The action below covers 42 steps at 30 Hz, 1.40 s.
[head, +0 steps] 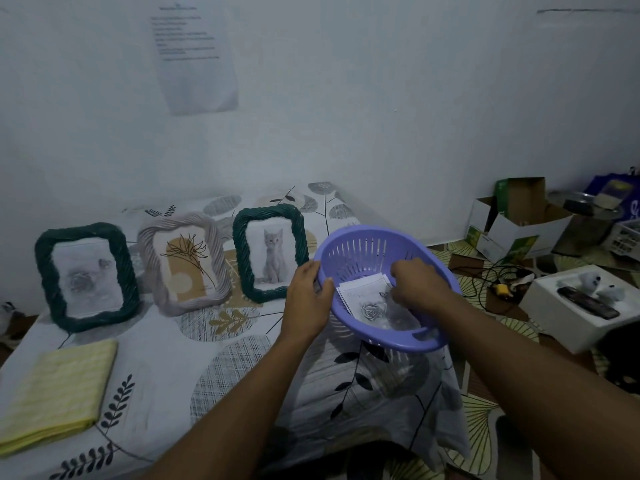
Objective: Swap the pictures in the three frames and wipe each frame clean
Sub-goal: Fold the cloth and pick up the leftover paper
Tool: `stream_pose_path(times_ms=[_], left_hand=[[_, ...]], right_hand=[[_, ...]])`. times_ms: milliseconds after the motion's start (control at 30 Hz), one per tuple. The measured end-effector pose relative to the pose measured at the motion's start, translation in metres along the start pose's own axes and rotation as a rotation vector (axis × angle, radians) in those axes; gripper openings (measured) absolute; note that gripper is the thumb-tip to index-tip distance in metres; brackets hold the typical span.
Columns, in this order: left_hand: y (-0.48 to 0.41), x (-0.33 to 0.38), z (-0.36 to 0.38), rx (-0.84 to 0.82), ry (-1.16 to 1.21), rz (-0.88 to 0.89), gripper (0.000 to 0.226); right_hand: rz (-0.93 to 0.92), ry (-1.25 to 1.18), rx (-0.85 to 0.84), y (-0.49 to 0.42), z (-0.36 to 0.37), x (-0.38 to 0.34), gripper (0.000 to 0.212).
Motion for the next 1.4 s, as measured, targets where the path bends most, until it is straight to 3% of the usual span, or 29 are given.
stream_pose_path(times_ms=[33,133,300,400,533,767,1100,1267,1400], left_hand=[[0.000,-0.001,0.000,0.000,-0.006,0.005,0.047],[0.001,-0.001,-0.001,-0.002,-0.024,0.019,0.046],[0.001,0.002,0.000,-0.018,-0.034,0.064,0.042],[0.000,0.005,0.001,-0.015,-0.041,0.073,0.037],[-0.003,0.008,0.001,-0.015,-0.071,0.107,0.034],[-0.002,0.007,-0.006,-0.039,-0.074,0.116,0.036],[0.014,-0.043,-0.094,0.119,-0.243,0.010,0.038],[0.030,-0.065,-0.101,0.077,-0.093,-0.036,0.036],[0.041,-0.078,-0.094,0.051,-0.010,-0.108,0.043]], right_hand=[[-0.031,0.013,0.052,0.003,-0.005,-0.001,0.006],[-0.088,0.034,0.212,0.005,-0.015,-0.001,0.027],[-0.149,0.014,0.312,0.013,-0.016,0.007,0.032],[-0.084,0.019,0.406,0.017,-0.020,0.016,0.037],[0.020,-0.109,0.249,0.009,-0.015,0.026,0.044],[-0.007,-0.120,0.265,0.010,-0.022,0.016,0.045],[-0.414,-0.621,0.155,0.067,-0.020,-0.138,0.037],[-0.234,-0.762,-0.064,0.070,0.049,-0.182,0.057],[-0.040,-0.767,-0.093,0.047,0.088,-0.169,0.069]])
Point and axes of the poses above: each hand's wrist, its own y-axis away from the middle knuckle, its own z-axis out of the palm, x = y × z, the point moved 5 cm from there along -y, towards the middle knuckle, and after that the axes turned 14 degrees about z, right-handed, at the moved point
